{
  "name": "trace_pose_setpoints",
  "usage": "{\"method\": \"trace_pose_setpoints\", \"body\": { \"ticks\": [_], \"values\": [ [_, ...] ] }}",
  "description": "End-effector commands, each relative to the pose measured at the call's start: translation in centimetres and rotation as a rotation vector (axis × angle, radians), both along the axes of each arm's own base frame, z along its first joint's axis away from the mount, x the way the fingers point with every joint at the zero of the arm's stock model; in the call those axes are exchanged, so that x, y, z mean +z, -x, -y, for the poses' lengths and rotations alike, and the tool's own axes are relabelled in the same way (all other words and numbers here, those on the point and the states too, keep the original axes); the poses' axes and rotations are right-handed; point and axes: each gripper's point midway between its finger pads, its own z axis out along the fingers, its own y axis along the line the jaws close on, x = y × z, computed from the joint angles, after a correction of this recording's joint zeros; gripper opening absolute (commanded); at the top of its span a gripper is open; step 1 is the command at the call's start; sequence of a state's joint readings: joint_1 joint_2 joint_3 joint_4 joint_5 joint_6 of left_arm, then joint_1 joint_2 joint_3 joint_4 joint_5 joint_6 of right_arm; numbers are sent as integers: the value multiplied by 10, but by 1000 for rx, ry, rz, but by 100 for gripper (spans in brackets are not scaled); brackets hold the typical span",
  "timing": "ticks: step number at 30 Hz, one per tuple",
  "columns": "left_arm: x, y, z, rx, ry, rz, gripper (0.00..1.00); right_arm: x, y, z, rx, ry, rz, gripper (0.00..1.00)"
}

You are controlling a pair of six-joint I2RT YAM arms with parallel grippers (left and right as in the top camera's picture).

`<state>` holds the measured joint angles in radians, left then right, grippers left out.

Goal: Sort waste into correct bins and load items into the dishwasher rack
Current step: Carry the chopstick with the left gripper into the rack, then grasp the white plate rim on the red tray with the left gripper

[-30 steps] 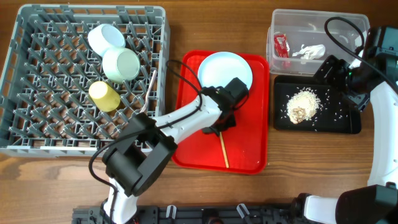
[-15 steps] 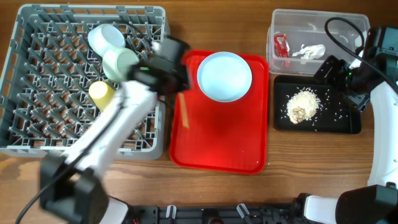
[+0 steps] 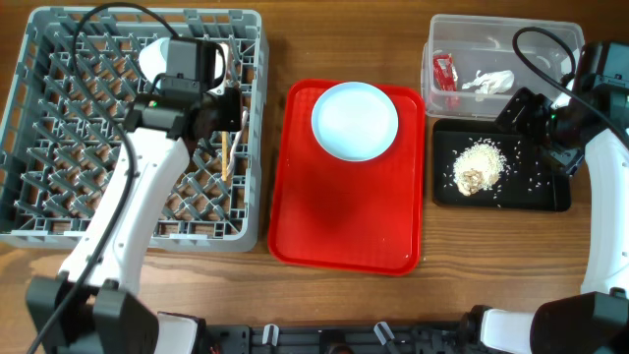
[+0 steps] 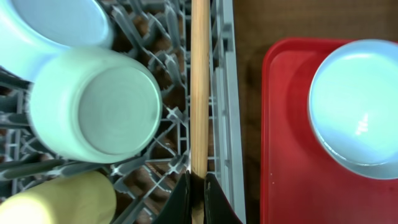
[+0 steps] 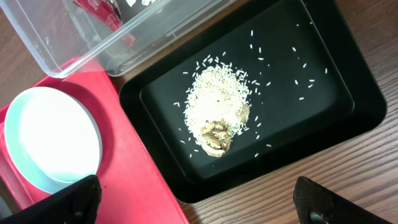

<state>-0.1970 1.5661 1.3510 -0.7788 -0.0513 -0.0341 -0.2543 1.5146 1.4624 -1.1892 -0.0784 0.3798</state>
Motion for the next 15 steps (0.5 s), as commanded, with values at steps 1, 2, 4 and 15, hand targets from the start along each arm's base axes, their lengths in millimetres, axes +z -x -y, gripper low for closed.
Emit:
{"method": "trace_pose_setpoints", "body": {
  "ticks": [1,2,4,15],
  "values": [
    [-30,-5,3,-30,-10,-73,4,3,-1,-1,16,-4,14,100],
    [-35,-5,3,-30,-13,-88,4,3,-1,-1,16,-3,14,100],
    [-46,-7,4,-30,-17,-110,7,3,-1,-1,16,-3,14,100],
    [-23,-16,30,-105,103,-28,51,3,-1,-2,16,-4,12,100]
  ]
}}
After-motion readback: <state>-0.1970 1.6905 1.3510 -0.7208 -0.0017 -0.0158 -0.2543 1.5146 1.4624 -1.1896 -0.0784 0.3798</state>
